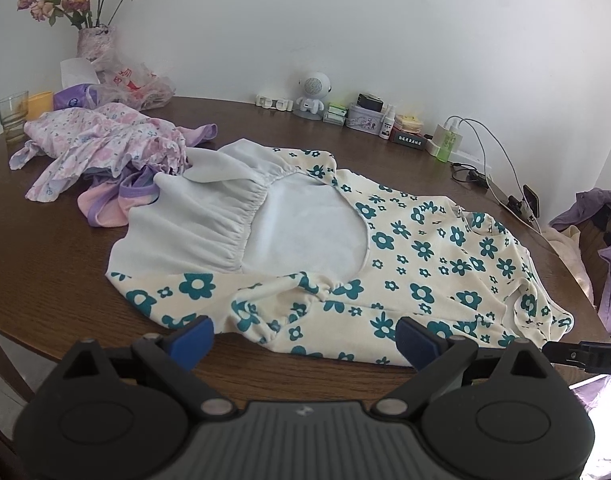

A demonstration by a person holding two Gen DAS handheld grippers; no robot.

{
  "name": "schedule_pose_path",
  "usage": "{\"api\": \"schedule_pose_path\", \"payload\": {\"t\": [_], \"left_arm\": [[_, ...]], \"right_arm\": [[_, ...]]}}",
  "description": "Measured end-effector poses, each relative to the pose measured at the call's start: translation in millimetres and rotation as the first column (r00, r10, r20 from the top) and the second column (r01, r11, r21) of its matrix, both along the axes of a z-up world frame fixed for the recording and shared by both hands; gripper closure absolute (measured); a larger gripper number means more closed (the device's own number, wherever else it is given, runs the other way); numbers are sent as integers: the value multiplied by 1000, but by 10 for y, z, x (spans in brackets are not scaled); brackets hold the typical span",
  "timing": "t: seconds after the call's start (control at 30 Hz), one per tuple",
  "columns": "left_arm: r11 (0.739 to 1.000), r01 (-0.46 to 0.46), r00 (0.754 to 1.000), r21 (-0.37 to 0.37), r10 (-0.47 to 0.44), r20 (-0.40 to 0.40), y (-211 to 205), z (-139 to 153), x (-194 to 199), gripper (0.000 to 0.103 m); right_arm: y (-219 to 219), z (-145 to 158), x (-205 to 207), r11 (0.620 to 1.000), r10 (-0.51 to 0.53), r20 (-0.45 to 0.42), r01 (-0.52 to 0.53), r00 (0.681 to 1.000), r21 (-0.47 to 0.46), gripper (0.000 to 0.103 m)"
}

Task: Fold clothes

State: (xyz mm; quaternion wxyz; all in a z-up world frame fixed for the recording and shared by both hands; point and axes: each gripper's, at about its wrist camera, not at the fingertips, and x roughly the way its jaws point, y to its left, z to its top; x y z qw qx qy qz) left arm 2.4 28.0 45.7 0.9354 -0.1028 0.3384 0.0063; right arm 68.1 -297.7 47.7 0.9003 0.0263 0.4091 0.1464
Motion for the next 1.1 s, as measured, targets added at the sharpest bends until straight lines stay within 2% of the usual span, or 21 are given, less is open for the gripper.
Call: {"api": "schedule_pose_path", "payload": {"t": [0.17,0.27,0.37,0.47,0.57,0.63,0.73,0.8,0.9,0.97,1.1], "left_arm": [[1000,17,1000,-2,-17,5,19,23,54,5],[999,40,999,35,-40,15,95,54,72,6],[994,66,998,83,-68,15,185,74,105,6],[982,116,993,148,-113,-30,250,51,183,6],[956,195,979,220,-178,-97,284,5,271,6],[928,261,963,265,-231,-139,273,-26,313,6],[871,349,936,347,-301,-185,218,-57,365,6],[830,394,918,396,-336,-209,182,-64,402,7],[776,458,889,433,-385,-249,147,-72,450,10],[741,495,869,453,-414,-273,128,-100,463,12],[696,548,836,463,-441,-327,124,-181,518,17]], "right_arm": [[-63,-25,106,996,40,-15,-38,999,84,0],[-96,-5,152,991,78,2,-78,997,111,0],[-68,31,198,986,157,-7,-156,988,59,0],[36,102,171,963,253,19,-250,967,-98,0],[118,159,164,906,366,7,-354,931,-234,0],[172,164,180,849,445,-60,-442,894,-291,1],[261,155,177,756,540,-123,-543,833,-366,1],[325,141,166,680,595,-155,-596,789,-426,6],[397,117,185,577,645,-203,-643,737,-504,26],[398,112,208,535,662,-227,-662,714,-524,28],[358,119,227,466,703,-264,-708,661,-531,28]]}}
